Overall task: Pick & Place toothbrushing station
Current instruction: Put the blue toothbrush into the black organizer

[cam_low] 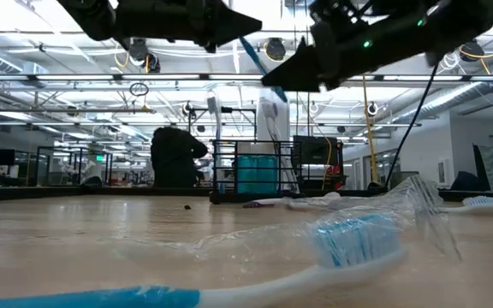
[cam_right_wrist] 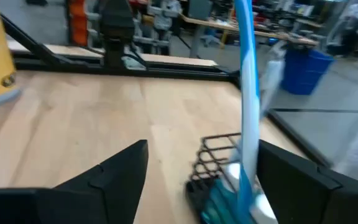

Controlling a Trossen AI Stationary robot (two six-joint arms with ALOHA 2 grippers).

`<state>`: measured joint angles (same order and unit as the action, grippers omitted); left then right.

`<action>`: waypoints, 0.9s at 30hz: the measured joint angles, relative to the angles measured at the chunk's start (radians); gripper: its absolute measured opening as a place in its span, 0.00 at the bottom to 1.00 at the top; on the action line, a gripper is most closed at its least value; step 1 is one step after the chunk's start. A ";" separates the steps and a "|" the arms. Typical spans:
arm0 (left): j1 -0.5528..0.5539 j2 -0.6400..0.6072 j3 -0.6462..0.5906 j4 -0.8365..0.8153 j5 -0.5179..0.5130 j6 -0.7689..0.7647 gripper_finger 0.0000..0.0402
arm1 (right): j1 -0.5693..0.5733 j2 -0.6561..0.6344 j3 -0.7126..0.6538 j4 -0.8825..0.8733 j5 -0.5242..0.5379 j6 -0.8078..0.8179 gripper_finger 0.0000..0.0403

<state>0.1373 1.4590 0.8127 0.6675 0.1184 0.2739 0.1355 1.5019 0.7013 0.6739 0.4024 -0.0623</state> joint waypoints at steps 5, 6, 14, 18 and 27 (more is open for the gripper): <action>0.012 -0.055 0.002 -0.061 -0.055 0.039 0.00 | 0.047 -0.109 -0.001 -0.151 0.098 -0.012 0.67; 0.017 -0.062 0.004 -0.068 -0.086 0.043 0.00 | 0.054 -0.129 -0.002 -0.191 0.107 -0.007 0.67; 0.045 -0.081 0.003 -0.147 -0.118 0.045 0.00 | 0.113 -0.271 -0.082 -0.258 0.246 0.012 0.67; 0.055 -0.084 0.003 -0.200 -0.126 0.022 0.00 | 0.139 -0.333 -0.133 -0.253 0.259 0.051 0.67; 0.042 -0.125 0.118 -0.524 -0.199 -0.014 0.00 | 0.196 -0.393 -0.200 -0.254 0.308 0.088 0.64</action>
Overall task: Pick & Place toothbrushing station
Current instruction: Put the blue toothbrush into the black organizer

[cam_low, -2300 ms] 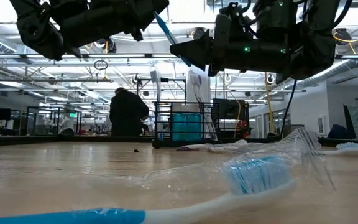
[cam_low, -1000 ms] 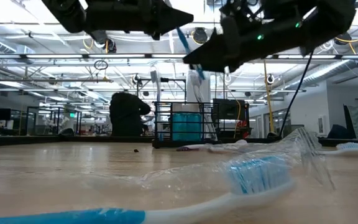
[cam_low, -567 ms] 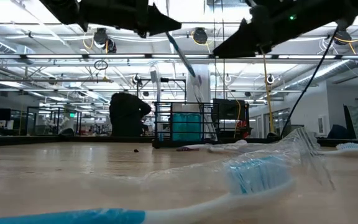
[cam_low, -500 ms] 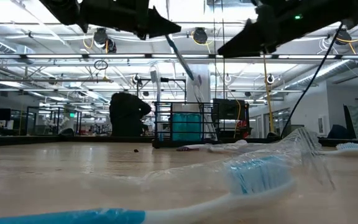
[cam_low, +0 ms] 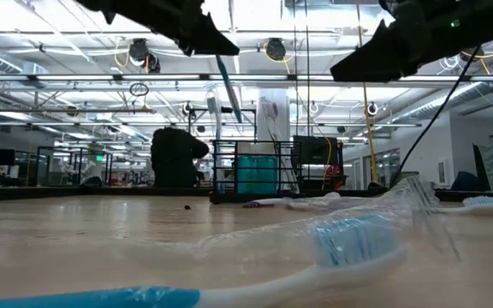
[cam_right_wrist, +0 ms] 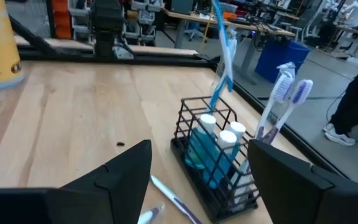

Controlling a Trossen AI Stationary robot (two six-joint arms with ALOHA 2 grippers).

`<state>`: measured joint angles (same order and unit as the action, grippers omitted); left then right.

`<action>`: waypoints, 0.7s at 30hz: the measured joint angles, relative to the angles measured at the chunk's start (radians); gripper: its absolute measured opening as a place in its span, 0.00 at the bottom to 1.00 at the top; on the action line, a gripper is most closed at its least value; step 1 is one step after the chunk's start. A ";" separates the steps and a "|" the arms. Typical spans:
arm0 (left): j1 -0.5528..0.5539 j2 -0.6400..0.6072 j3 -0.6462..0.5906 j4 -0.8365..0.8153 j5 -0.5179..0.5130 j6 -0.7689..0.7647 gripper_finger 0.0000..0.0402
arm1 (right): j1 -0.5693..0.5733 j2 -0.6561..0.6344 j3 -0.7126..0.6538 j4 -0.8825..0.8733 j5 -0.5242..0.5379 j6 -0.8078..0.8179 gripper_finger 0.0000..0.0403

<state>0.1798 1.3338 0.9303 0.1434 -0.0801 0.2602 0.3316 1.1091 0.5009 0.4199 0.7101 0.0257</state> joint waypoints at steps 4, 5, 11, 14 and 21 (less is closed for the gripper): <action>-0.014 0.000 0.071 -0.143 -0.029 -0.011 0.00 | 0.003 0.000 0.001 -0.011 0.000 0.014 0.63; -0.017 0.000 0.083 -0.176 -0.038 -0.020 0.00 | 0.005 0.000 0.001 -0.008 0.000 0.014 0.63; -0.008 0.006 0.096 -0.246 -0.032 -0.050 0.00 | 0.012 0.000 0.001 0.002 0.000 0.004 0.63; -0.008 0.036 0.097 -0.247 -0.027 -0.062 0.00 | 0.012 0.000 0.001 0.004 0.000 -0.002 0.63; 0.019 0.090 0.096 -0.221 -0.016 -0.064 0.00 | 0.011 0.000 0.001 0.021 0.000 -0.016 0.63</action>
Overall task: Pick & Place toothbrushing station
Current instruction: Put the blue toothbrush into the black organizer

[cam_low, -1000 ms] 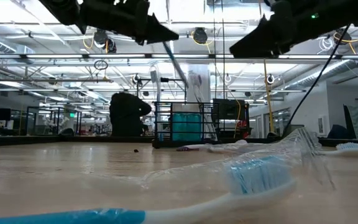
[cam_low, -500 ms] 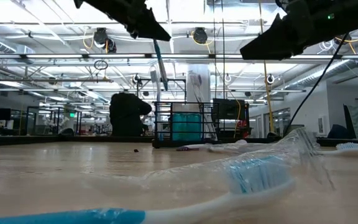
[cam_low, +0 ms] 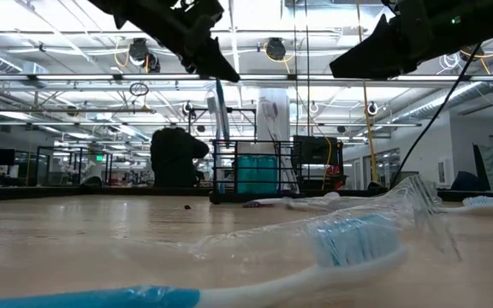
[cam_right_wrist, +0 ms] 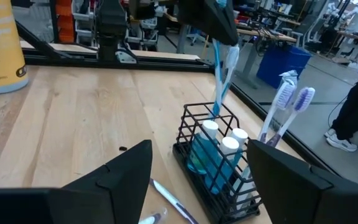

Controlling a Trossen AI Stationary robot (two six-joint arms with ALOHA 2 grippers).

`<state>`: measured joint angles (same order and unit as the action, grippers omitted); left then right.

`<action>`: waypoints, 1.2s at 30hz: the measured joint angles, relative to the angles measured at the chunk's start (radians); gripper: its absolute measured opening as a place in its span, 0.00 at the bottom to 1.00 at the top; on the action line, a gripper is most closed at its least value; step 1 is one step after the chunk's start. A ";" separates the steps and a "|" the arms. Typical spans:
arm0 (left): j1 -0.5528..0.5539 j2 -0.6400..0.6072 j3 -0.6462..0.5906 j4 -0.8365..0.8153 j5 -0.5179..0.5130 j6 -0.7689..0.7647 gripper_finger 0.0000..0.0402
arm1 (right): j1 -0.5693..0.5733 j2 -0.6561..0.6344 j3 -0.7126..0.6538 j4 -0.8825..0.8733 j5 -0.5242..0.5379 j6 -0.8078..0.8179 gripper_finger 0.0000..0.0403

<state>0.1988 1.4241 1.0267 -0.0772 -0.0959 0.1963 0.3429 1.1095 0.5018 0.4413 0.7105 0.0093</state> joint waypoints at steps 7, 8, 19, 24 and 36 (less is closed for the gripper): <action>0.031 0.027 0.000 0.021 0.021 0.000 0.00 | 0.000 0.000 0.000 -0.001 0.000 -0.009 0.63; 0.036 0.032 0.000 0.015 0.025 -0.001 0.00 | 0.000 0.000 0.000 -0.001 0.000 -0.010 0.63; 0.088 0.143 0.000 0.076 0.096 0.002 0.00 | 0.000 0.000 0.001 -0.004 0.000 -0.011 0.63; 0.115 0.162 0.000 0.057 0.140 -0.013 0.00 | 0.000 0.000 0.001 -0.004 0.000 -0.011 0.63; 0.128 0.174 -0.001 0.056 0.174 -0.026 0.06 | -0.001 0.000 0.001 0.002 0.000 -0.013 0.63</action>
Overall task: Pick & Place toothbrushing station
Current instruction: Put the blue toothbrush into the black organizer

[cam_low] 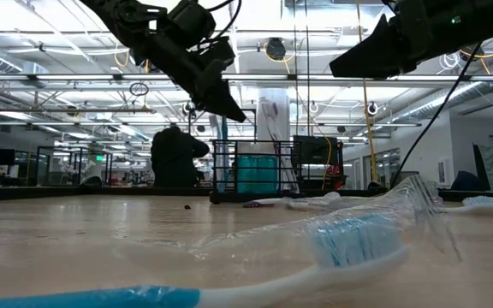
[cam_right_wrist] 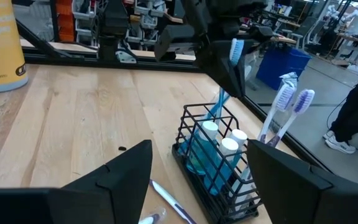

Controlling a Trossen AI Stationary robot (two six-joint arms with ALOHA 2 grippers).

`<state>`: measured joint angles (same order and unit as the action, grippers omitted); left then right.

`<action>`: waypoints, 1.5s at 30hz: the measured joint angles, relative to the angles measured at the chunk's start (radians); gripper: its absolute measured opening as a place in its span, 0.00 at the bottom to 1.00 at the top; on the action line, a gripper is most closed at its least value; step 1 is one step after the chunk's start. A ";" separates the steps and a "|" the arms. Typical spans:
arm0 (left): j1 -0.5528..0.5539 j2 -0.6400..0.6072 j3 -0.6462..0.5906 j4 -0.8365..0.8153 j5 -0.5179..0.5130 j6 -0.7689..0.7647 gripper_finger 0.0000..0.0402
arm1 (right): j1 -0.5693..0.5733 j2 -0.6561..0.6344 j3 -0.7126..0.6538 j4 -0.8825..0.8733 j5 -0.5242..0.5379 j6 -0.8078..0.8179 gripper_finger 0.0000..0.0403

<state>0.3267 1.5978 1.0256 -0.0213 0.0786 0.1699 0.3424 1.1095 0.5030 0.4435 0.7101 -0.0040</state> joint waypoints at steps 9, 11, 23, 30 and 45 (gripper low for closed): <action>0.000 0.000 0.000 0.017 0.002 -0.022 0.27 | 0.000 0.000 0.000 0.000 0.000 0.002 0.63; 0.000 0.000 0.000 0.025 0.002 -0.024 0.33 | 0.000 0.000 0.000 0.000 0.000 0.002 0.63; -0.015 -0.081 0.000 0.106 -0.061 0.022 0.54 | 0.000 0.000 0.000 -0.012 0.000 0.011 0.63; -0.077 -0.146 0.001 0.109 -0.053 0.019 0.54 | 0.000 -0.001 0.000 -0.112 -0.001 0.067 0.63; -0.384 -0.128 0.000 0.093 -0.119 0.053 0.54 | 0.019 -0.034 0.170 -1.042 -0.404 0.659 0.54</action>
<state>-0.0569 1.4694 1.0260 0.0712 -0.0402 0.2226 0.3613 1.0756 0.6729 -0.5981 0.3063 0.6551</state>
